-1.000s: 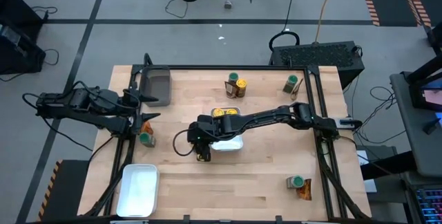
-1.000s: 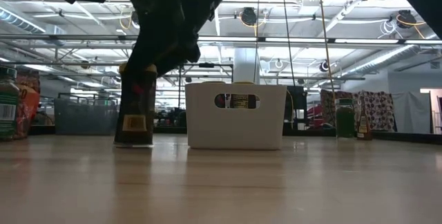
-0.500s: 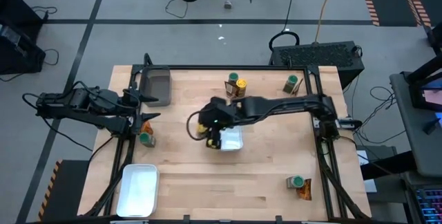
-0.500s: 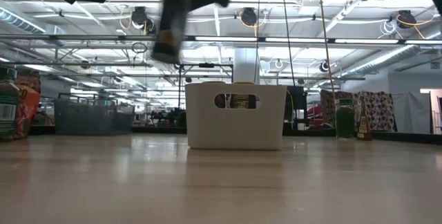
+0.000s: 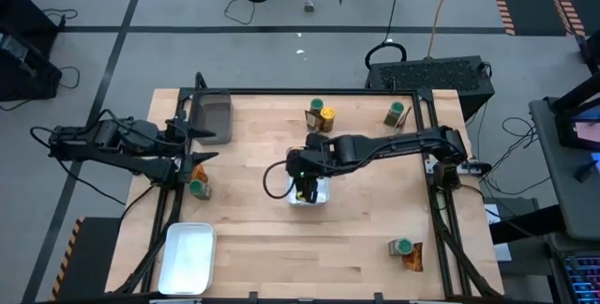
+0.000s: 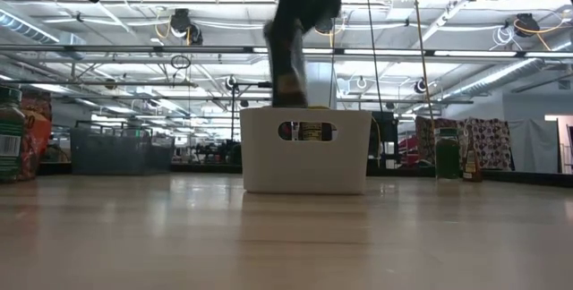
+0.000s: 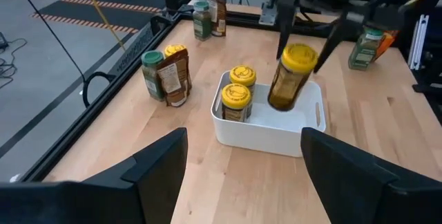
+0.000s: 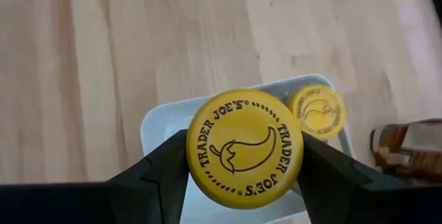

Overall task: Sort spices by type
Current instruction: Put the left yellow spice bottle into the top white bin

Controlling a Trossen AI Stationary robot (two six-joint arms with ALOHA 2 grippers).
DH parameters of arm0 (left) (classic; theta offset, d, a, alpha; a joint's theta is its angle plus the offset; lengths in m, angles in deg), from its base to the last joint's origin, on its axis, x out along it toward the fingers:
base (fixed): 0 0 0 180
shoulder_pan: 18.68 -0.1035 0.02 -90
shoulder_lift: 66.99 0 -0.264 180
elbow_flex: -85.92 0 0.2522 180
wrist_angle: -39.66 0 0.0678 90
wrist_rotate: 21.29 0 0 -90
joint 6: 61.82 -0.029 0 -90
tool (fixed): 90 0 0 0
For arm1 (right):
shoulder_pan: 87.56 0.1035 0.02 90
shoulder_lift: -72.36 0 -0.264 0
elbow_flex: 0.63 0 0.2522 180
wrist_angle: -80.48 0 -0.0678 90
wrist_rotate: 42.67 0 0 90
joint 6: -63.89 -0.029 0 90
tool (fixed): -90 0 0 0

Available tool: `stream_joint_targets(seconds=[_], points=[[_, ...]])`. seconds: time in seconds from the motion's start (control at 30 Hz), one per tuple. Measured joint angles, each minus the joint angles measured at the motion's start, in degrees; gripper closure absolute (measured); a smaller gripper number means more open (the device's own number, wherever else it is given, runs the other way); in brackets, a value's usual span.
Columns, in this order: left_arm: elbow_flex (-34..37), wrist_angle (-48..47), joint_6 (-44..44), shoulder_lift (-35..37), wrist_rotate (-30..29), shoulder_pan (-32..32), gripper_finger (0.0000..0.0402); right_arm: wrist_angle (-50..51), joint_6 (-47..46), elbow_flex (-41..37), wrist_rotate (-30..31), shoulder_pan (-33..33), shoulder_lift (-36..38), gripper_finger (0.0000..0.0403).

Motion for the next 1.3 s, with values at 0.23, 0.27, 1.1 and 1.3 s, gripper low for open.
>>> stream_joint_targets(seconds=[0.23, 0.27, 1.1, 1.3], points=[[0.00, 0.00, 0.00, -0.02, -0.03, 0.00, 0.0116, -9.50, -1.14, -7.86, 1.81, 0.09, 0.04, 0.0201], [0.00, 0.00, 0.00, -0.02, -0.04, 0.00, 0.0116, -10.64, -1.46, -8.82, 1.83, 0.07, 0.04, 0.0201], [0.00, 0.05, 0.06, -0.02, -0.24, 0.00, 0.0116, -21.52, -3.58, -18.52, 2.90, -2.04, 0.07, 0.0191], [0.00, 0.05, 0.06, -0.02, -0.24, 0.00, 0.0116, -21.50, -3.78, -18.54, 2.80, -2.42, 0.07, 0.0156]])
